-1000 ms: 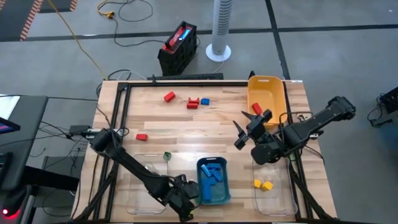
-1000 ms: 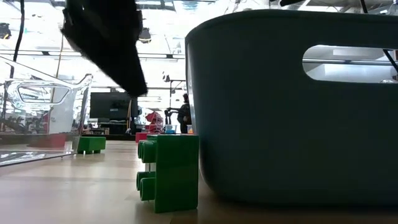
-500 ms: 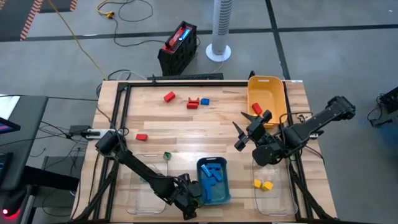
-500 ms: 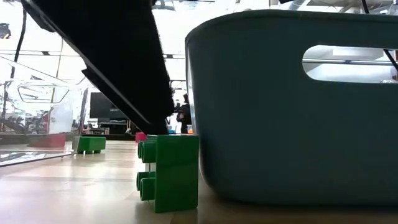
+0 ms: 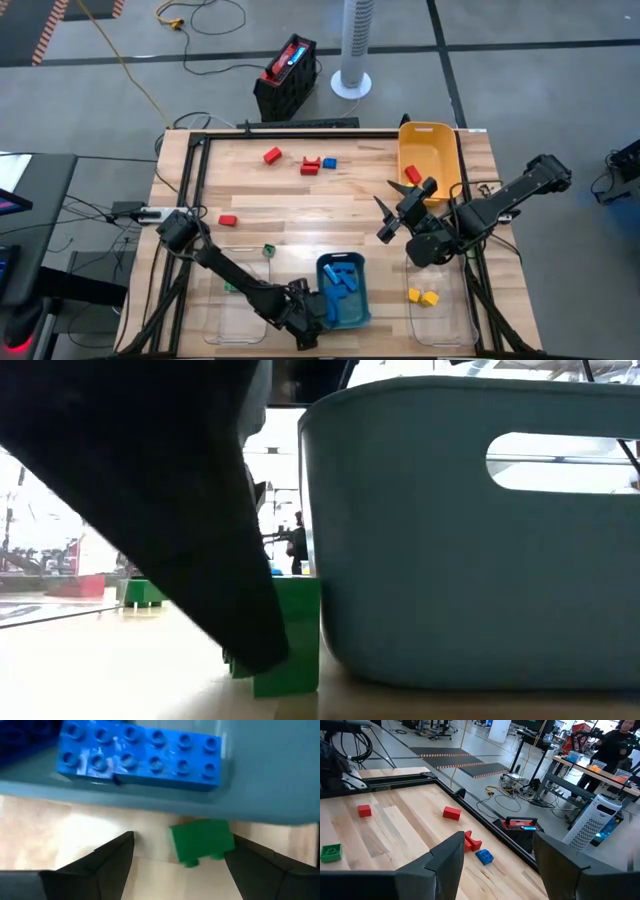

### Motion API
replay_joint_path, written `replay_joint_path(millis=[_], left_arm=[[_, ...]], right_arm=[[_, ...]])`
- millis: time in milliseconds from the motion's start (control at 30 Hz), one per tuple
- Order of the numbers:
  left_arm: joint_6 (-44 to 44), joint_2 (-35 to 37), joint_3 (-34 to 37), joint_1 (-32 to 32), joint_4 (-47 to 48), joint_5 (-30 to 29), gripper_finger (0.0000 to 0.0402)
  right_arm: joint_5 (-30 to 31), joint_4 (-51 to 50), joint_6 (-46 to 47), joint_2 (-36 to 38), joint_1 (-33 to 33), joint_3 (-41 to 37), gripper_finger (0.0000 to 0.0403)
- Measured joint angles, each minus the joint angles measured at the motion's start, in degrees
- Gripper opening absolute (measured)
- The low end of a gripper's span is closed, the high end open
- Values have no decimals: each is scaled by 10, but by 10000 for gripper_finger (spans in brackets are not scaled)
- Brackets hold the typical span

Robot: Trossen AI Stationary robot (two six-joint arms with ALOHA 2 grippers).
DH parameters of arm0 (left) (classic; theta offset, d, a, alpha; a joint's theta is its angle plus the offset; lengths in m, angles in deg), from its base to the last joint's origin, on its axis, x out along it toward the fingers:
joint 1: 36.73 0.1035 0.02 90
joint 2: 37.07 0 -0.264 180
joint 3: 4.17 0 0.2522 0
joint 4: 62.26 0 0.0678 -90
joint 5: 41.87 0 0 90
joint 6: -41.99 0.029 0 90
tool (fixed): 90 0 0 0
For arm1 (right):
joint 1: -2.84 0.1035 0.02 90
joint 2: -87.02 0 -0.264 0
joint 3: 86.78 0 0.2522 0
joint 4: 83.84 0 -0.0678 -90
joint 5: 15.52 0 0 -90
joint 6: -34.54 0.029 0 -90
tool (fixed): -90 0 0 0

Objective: Sort blocks

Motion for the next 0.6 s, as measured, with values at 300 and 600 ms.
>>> replay_joint_path(millis=[300, 600], left_arm=[[37, 0, 0, 4, 10, -4, 178], [56, 1, 0, 5, 17, -14, 131]], right_arm=[[0, 0, 0, 0, 0, 0, 244], [0, -2, 0, 0, 0, 0, 244]])
